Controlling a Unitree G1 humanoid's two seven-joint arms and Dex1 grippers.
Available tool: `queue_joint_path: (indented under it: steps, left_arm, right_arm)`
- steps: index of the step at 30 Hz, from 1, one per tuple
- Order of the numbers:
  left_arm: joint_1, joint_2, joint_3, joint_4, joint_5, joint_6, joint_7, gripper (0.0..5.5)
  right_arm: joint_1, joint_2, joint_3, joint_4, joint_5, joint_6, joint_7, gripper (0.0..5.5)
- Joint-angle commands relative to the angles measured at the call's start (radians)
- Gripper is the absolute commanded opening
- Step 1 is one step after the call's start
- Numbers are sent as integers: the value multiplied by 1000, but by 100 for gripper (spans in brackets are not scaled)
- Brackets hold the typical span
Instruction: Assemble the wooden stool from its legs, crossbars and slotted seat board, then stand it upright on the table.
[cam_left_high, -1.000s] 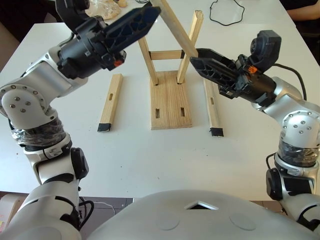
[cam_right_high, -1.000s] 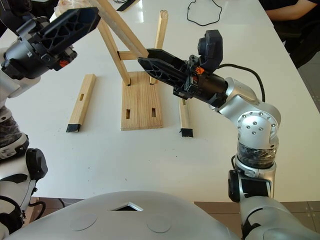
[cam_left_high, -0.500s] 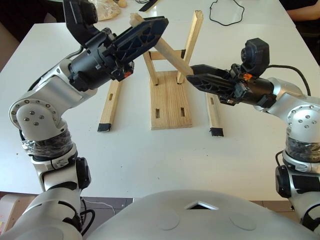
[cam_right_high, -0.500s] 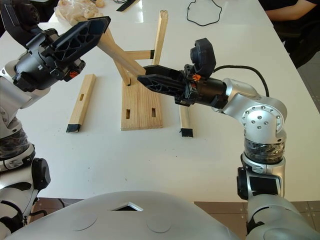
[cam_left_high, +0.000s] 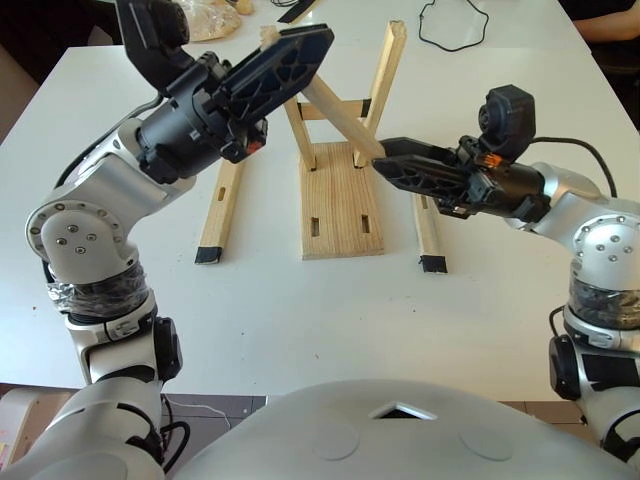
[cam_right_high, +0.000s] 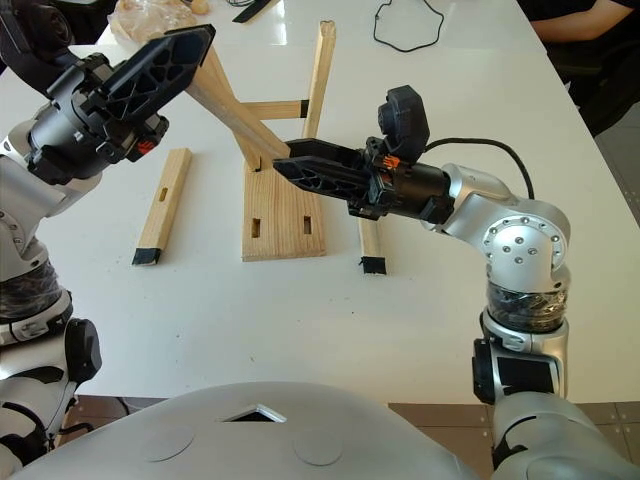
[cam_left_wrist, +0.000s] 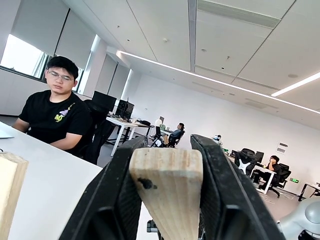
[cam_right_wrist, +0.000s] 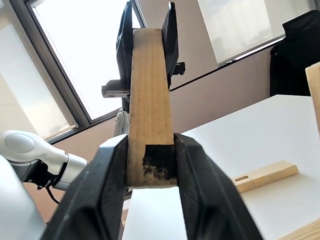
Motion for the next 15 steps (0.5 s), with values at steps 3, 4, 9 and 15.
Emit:
queue_joint_path:
  steps: [3, 4, 9, 15]
  left_arm:
    - [18, 20, -8, 0, 118, -41, -32, 133]
    - [22, 23, -9, 6, 140, -47, -39, 133]
    - [63, 59, -1, 59, 264, -75, -90, 133]
    - [220, 280, -42, 258, 748, -326, -276, 133]
  right_arm:
    - [38, 20, -10, -12, -67, -58, -61, 220]
    - [46, 14, -10, -10, -98, -72, -69, 237]
    - [89, -18, -30, 71, -254, -172, -50, 260]
    - [81, 52, -55, 159, -362, -291, -116, 260]
